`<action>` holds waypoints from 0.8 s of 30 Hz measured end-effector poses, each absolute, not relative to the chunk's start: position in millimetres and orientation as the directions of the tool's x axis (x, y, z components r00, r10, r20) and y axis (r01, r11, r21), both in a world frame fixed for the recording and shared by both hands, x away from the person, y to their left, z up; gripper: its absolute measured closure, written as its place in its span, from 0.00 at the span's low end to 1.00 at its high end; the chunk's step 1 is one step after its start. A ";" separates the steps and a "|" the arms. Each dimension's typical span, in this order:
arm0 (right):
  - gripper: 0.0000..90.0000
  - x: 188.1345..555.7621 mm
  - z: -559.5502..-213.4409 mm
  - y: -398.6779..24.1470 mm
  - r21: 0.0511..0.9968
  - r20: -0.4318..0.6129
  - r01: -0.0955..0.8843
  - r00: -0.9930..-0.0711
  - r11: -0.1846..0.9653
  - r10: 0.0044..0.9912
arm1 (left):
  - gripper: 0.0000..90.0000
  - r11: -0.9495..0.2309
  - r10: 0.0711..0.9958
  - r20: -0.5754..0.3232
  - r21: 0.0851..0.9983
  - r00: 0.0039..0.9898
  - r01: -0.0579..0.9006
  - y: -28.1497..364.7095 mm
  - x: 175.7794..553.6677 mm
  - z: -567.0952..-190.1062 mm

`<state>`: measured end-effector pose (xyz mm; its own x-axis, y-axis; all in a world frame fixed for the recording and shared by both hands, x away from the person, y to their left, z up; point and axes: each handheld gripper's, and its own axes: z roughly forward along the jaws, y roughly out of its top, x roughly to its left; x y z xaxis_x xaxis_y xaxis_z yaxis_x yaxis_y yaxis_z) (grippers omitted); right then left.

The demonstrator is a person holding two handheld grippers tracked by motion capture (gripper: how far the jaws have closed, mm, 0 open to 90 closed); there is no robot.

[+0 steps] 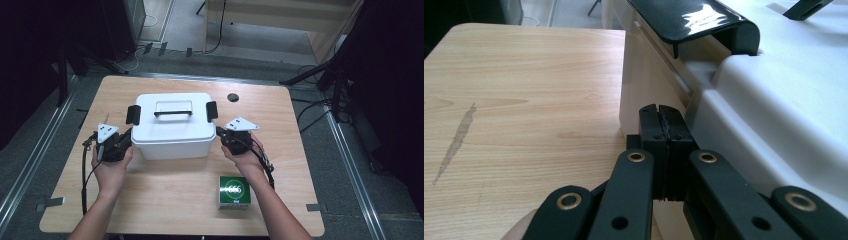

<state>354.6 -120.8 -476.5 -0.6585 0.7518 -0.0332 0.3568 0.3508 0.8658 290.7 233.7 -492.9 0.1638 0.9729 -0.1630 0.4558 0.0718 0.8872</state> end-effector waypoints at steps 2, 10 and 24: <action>1.00 356.8 -479.1 -118.3 0.864 -0.010 0.364 -0.680 0.349 0.733 | 1.00 0.067 0.973 -0.160 0.886 0.167 0.458 232.9 290.6 -492.9; 1.00 356.2 -478.4 -123.0 0.852 -0.019 0.363 -0.700 0.377 0.714 | 1.00 0.074 0.967 -0.178 0.883 0.185 0.463 228.8 292.4 -493.7; 1.00 338.8 -479.7 -156.9 0.857 0.004 0.373 -0.696 0.357 0.718 | 1.00 0.040 0.956 -0.169 0.885 0.240 0.464 204.9 292.2 -493.5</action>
